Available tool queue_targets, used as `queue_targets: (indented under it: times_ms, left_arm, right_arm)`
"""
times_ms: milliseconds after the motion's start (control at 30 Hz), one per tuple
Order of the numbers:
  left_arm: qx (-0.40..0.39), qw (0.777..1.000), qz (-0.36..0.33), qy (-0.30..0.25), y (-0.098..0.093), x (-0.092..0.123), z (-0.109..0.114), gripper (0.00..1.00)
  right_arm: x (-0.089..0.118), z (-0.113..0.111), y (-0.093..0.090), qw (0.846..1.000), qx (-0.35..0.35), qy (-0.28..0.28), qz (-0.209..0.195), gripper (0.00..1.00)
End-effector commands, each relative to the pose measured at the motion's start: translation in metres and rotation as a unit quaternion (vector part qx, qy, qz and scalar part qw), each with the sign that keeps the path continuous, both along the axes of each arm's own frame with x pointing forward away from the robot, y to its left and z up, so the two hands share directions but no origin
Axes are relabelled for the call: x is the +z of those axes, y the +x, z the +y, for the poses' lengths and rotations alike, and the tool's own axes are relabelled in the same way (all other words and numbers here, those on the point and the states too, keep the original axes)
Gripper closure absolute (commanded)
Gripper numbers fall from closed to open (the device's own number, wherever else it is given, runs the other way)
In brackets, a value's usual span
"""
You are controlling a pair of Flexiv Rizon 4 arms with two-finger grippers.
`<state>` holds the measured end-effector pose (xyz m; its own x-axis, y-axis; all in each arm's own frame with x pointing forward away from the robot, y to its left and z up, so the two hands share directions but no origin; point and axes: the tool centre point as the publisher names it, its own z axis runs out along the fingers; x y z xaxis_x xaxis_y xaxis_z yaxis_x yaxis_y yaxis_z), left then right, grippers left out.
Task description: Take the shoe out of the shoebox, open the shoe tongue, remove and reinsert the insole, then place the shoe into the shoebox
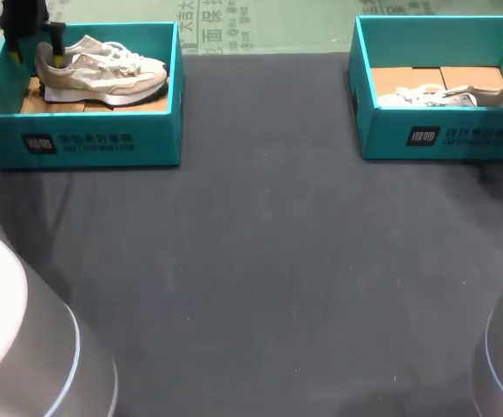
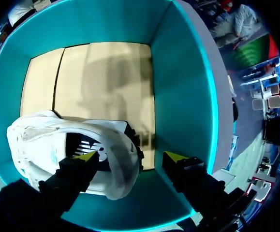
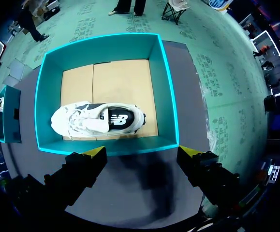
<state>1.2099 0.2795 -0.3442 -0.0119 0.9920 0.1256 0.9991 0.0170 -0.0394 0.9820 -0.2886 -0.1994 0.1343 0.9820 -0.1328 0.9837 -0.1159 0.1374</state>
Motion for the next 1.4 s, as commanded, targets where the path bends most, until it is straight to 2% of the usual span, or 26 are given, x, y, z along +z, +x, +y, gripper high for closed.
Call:
queue_targets:
  times_ms: [33,267,300,500,600,733,967,1100,1200,1267,1400]
  left_arm:
    - [0.005,1.0,0.023,-0.002,0.014,-0.012,0.003,0.16]
    - [0.009,1.0,0.028,-0.002,0.014,-0.02,0.003,0.24]
    - [0.009,1.0,0.028,-0.002,0.014,-0.022,0.003,0.28]
    - [0.009,0.999,0.033,0.001,0.014,-0.03,0.004,0.31]
    - [0.009,0.999,0.034,0.003,0.015,-0.033,0.004,0.36]
    - [0.011,0.999,0.036,0.005,0.016,-0.036,0.004,0.51]
    - [0.012,0.999,0.038,0.005,0.017,-0.037,0.004,0.64]
    - [0.012,0.999,0.038,0.004,0.017,-0.036,0.005,0.78]
    - [0.012,0.999,0.037,0.004,0.017,-0.035,0.006,0.84]
    - [0.012,0.999,0.037,0.003,0.017,-0.034,0.006,0.98]
    - [0.01,0.999,0.036,0.006,0.016,-0.033,0.008,1.0]
  right_arm:
    - [0.0,0.0,-0.001,1.0,0.0,0.0,-0.001,0.0]
    - [0.0,0.0,-0.001,1.0,0.0,0.0,-0.001,0.0]
    - [0.0,0.0,-0.001,1.0,0.0,0.0,-0.001,0.0]
    - [0.0,0.0,-0.001,1.0,0.0,0.0,-0.001,0.0]
    - [0.0,0.0,-0.001,1.0,0.0,0.0,-0.001,0.0]
    - [0.0,0.0,-0.001,1.0,0.0,0.0,-0.001,0.0]
    - [0.0,0.0,-0.001,1.0,0.0,0.0,-0.001,0.0]
    - [0.0,0.0,-0.001,1.0,0.0,0.0,-0.001,0.0]
    - [0.0,0.0,-0.001,1.0,0.0,0.0,-0.001,0.0]
    - [0.0,0.0,-0.001,1.0,0.0,0.0,-0.001,0.0]
    - [0.0,0.0,-0.001,1.0,0.0,0.0,-0.001,0.0]
